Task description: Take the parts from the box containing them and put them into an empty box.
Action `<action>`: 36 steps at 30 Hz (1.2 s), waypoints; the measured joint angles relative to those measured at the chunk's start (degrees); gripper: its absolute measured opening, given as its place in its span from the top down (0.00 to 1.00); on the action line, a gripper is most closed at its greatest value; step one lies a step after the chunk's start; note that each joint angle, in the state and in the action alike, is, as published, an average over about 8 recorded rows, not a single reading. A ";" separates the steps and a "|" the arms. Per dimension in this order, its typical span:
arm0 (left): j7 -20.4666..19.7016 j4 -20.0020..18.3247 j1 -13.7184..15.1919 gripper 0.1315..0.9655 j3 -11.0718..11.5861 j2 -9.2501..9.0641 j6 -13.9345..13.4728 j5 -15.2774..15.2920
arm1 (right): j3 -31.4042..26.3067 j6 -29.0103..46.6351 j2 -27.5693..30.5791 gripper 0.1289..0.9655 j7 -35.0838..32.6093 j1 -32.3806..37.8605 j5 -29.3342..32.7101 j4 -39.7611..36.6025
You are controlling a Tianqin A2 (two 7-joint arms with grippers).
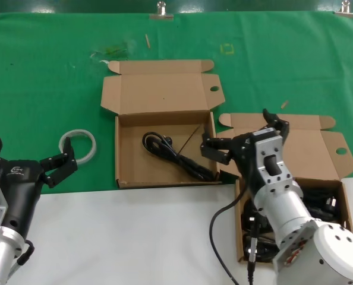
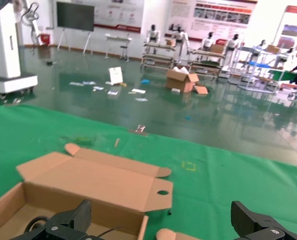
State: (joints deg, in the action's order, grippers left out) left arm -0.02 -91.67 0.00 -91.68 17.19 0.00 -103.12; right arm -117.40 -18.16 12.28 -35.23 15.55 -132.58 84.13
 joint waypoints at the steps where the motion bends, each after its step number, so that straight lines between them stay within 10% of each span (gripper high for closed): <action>1: 0.00 0.00 0.00 0.00 0.00 0.00 0.00 0.00 | 0.64 0.46 0.00 0.01 0.88 -0.39 0.74 0.19; 36: 0.02 0.00 0.00 0.00 0.00 0.00 0.00 -0.01 | 22.62 15.97 -0.02 0.00 30.99 -13.68 25.90 6.63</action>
State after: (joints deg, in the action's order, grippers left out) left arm 0.00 -91.67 0.00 -91.67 17.19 0.00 -103.13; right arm -94.78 -2.19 12.26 -4.24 1.87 -106.69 90.77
